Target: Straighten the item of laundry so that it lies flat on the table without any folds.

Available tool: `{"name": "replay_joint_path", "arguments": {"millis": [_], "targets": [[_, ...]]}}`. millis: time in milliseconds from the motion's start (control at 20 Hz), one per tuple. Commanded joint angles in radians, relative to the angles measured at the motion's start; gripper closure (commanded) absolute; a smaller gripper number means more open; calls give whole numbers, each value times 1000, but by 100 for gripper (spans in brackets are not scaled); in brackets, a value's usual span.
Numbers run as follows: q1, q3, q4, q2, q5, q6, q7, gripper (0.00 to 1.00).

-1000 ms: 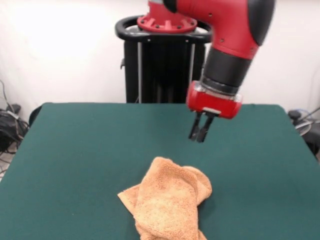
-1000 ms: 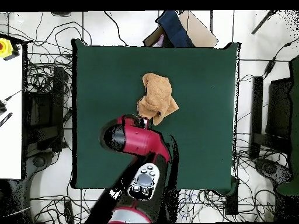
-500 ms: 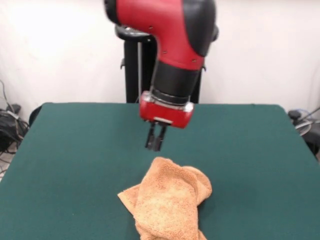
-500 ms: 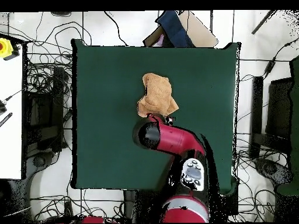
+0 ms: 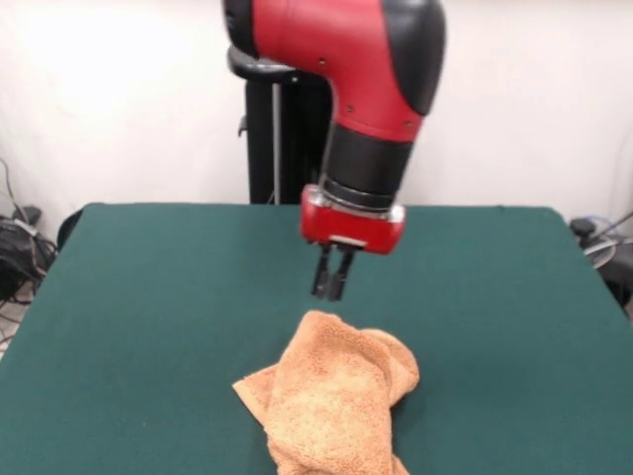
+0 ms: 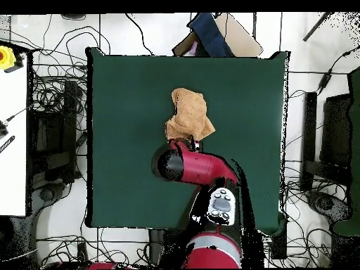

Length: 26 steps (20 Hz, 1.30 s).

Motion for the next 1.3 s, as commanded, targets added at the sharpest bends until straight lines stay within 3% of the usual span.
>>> {"name": "replay_joint_path", "arguments": {"millis": [50,350,600,650,1000,1300], "targets": [[97,57,-23,18,40,33,201,100],[219,-59,-87,25,129,-68,296,100],[181,-8,-47,-6,135,-94,258,100],[166,11,-35,-17,132,-94,246,0],[217,-45,-34,-53,111,-67,210,0],[222,-108,-58,124,38,-329,180,0]]}}
